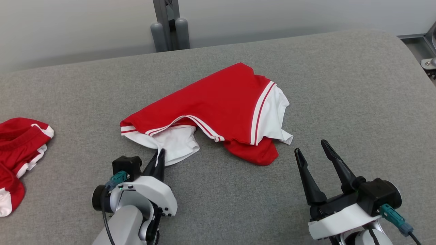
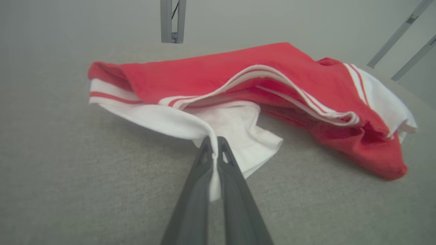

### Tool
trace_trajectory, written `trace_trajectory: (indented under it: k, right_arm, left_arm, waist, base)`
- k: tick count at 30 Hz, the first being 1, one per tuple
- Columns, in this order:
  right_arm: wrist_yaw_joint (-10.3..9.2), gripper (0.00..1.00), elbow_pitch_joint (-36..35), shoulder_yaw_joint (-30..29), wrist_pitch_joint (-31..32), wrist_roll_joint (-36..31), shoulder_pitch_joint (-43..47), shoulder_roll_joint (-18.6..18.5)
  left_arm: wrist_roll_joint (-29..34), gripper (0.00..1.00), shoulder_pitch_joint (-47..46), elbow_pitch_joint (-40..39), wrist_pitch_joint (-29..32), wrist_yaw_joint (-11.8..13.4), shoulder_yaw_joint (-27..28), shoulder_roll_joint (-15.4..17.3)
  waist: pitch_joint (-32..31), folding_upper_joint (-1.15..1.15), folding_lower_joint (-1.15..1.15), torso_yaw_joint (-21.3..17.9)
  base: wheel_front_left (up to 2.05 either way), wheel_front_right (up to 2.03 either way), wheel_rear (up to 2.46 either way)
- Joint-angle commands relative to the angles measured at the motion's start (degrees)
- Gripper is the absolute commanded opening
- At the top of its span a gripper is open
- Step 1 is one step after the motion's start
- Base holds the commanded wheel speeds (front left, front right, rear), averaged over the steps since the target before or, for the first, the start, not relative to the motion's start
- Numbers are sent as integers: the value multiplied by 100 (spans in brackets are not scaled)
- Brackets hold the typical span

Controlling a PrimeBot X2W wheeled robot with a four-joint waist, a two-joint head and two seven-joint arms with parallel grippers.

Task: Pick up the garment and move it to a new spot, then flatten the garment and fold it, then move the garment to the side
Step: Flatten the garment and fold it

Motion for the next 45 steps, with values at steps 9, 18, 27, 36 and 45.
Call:
trace_trajectory:
  k: [9, 18, 27, 36, 45]
  right_arm:
    - [1, 100, 76, 58, -34, 52, 132, -28]
    - [1, 100, 69, 98, -34, 108, 103, -28]
    - [1, 100, 95, 201, -34, 214, 50, -28]
    - [1, 100, 61, 205, -34, 279, -42, -27]
    - [1, 100, 3, 114, -34, 296, -45, -28]
  left_arm:
    - [-1380, 0, -451, -2311, 592, -538, -255, 18]
    - [-2698, 0, -1590, -3352, 1641, -349, -325, 14]
    - [-4013, 0, -3254, -3444, 2108, 352, -593, 15]
    - [-5413, 0, -4546, -2402, 1472, 1053, -603, 18]
    - [-5639, 0, -4096, -768, 1100, 957, -840, 181]
  waist:
    - [-463, 0, 0, -216]
    - [-594, 0, 0, -610]
    - [-641, 0, 0, -1049]
    - [-640, 0, 0, -1362]
    - [-541, 0, 0, -1305]
  base:
    - [0, 0, 0]
    - [0, 0, 0]
    - [0, 0, 0]
    - [0, 0, 0]
    - [0, 0, 0]
